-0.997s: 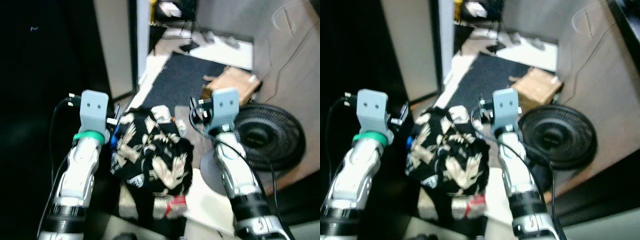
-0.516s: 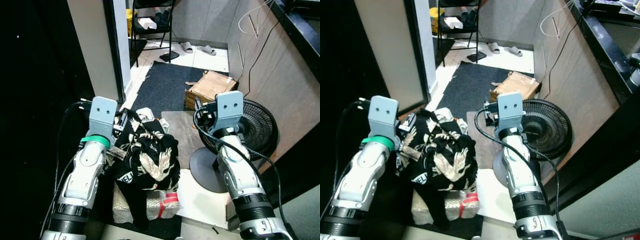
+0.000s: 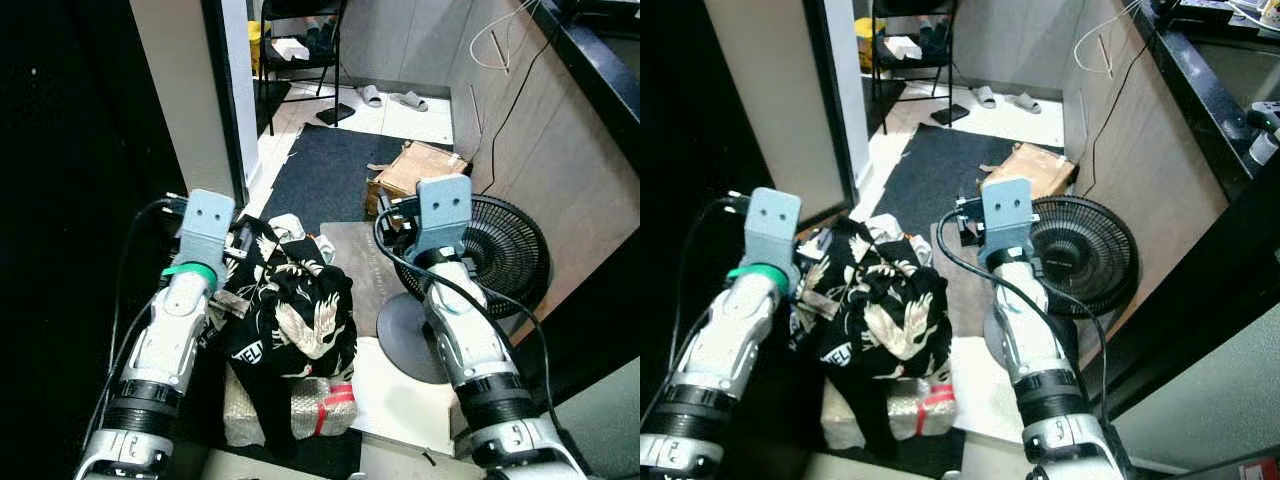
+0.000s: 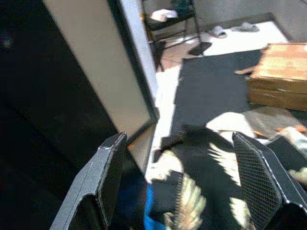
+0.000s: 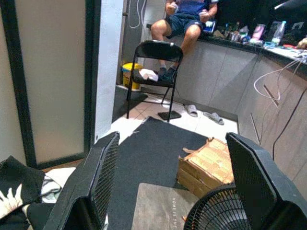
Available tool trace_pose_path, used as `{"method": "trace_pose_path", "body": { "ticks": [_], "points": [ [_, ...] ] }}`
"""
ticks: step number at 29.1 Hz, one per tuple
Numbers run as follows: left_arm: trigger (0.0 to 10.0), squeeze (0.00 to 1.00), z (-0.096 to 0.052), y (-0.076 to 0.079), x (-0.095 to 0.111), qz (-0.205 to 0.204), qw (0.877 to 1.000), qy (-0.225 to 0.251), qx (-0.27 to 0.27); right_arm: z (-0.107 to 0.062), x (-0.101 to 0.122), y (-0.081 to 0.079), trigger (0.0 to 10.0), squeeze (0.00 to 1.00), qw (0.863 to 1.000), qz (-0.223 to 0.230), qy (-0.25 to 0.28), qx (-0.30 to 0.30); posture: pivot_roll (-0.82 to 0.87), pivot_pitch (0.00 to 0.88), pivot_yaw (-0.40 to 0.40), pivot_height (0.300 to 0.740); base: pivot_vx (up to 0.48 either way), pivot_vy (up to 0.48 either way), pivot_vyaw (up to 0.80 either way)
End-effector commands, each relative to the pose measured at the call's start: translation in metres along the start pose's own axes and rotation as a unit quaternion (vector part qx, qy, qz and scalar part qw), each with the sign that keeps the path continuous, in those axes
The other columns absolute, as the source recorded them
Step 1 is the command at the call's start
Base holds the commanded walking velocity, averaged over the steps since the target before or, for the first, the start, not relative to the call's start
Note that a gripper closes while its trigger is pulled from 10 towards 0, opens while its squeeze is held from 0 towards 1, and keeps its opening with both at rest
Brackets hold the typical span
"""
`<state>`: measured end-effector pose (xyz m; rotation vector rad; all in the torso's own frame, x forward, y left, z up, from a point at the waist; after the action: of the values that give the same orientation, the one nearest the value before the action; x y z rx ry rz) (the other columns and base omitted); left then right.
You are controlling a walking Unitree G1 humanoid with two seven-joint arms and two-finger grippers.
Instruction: Clothes washing
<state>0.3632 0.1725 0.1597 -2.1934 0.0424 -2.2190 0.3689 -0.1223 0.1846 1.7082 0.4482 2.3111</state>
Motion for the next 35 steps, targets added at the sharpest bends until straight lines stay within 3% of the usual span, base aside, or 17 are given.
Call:
{"method": "trace_pose_path", "body": {
  "ticks": [1, 5, 9, 15, 16, 17, 33, 34, 35],
  "points": [
    [10.0, 0.00, 0.003, -0.016, -0.004, 0.006, 0.999, -0.004, 0.031, 0.005, -0.001, -0.002, 10.0, 0.00, 1.000, -0.004, -0.002, 0.003, 0.02, 0.063, 0.017, 0.740, 0.000, 0.000, 0.00],
    [10.0, 0.00, 0.004, -0.028, -0.006, 0.006, 0.999, -0.006, 0.052, 0.009, -0.001, -0.016, 10.0, 0.00, 0.999, -0.009, -0.006, 0.042, 0.02, 0.080, 0.007, 0.740, 0.000, 0.000, 0.00],
    [10.0, 0.00, -0.001, -0.033, -0.012, 0.002, 0.998, -0.013, 0.059, 0.001, -0.008, -0.043, 10.0, 0.00, 0.994, -0.035, -0.009, 0.105, 0.03, 0.130, -0.016, 0.740, 0.000, 0.000, 0.00],
    [10.0, 0.00, -0.005, -0.033, -0.030, -0.008, 0.998, -0.044, 0.054, 0.000, -0.012, -0.049, 10.0, 0.00, 0.993, -0.032, -0.019, 0.114, 0.02, 0.166, -0.017, 0.740, 0.000, 0.000, 0.00],
    [10.0, 0.22, -0.005, -0.032, -0.034, -0.010, 0.997, -0.050, 0.050, 0.000, -0.014, -0.048, 10.0, 0.00, 0.993, -0.032, -0.022, 0.110, 0.02, 0.179, -0.015, 0.740, 0.000, 0.000, 0.00],
    [10.0, 1.00, -0.004, -0.028, -0.036, -0.014, 0.998, -0.054, 0.042, -0.001, -0.016, -0.044, 10.0, 0.00, 0.994, -0.033, -0.025, 0.105, 0.01, 0.186, -0.011, 0.740, 0.000, 0.000, 0.00],
    [10.0, 1.00, 0.010, -0.004, -0.040, -0.007, 0.997, -0.071, -0.003, -0.003, -0.029, -0.019, 10.0, 0.00, 0.996, -0.047, -0.039, 0.067, -0.02, 0.206, 0.017, 0.740, 0.000, 0.000, 0.00],
    [7.7, 0.75, 0.013, -0.001, -0.038, -0.008, 0.998, -0.069, -0.006, -0.002, -0.029, -0.017, 10.0, 0.00, 0.996, -0.048, -0.039, 0.063, -0.03, 0.206, 0.022, 0.740, 0.000, 0.000, 0.00],
    [7.7, 0.75, 0.013, -0.001, -0.038, -0.008, 0.998, -0.069, -0.006, -0.002, -0.029, -0.017, 10.0, 0.00, 0.996, -0.048, -0.039, 0.063, -0.03, 0.206, 0.022, 0.740, 0.000, 0.000, 0.00]
  ]
}}
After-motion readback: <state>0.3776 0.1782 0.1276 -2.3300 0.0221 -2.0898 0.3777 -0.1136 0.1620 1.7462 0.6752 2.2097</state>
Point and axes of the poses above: a point about 5 cm out from each wrist's last joint towards the gripper, its own z axis pointing out of the wrist towards the gripper, its own x axis along the axis of the wrist's last joint, y = z × x, the point moved 1 cm from there along z, pointing out of the wrist towards the gripper, and after that the axes turned 14 degrees about -z, right-handed, at the moved point
